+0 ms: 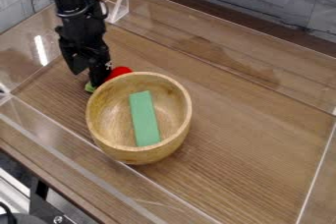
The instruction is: Move the red fruit to the right side of the table
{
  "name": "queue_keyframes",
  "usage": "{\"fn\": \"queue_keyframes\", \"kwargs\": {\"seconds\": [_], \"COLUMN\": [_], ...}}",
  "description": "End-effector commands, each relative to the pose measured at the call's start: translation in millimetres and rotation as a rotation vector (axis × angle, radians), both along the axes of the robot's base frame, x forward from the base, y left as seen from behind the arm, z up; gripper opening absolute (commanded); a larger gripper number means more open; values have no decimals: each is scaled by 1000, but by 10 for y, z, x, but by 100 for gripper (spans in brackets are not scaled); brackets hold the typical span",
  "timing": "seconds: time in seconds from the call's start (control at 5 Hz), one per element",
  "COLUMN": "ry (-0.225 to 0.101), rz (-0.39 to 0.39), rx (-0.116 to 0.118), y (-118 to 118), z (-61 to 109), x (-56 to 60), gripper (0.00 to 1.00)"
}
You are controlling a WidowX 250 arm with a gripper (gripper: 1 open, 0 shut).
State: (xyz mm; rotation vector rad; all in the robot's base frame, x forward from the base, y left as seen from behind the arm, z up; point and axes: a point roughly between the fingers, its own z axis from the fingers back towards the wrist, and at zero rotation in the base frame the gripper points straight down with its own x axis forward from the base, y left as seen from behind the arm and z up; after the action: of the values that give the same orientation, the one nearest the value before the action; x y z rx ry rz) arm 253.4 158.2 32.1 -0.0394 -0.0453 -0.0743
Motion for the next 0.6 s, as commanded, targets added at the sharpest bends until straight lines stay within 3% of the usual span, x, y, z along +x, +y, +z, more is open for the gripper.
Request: {"fn": "queue_keyframes", "kwargs": {"seconds": [0.0,0.4], "ry": [-33,-37], "rz": [34,-18], "rx": [5,-11], "y": [197,297], "z": [60,150], "x": [62,156], "gripper": [100,100]}}
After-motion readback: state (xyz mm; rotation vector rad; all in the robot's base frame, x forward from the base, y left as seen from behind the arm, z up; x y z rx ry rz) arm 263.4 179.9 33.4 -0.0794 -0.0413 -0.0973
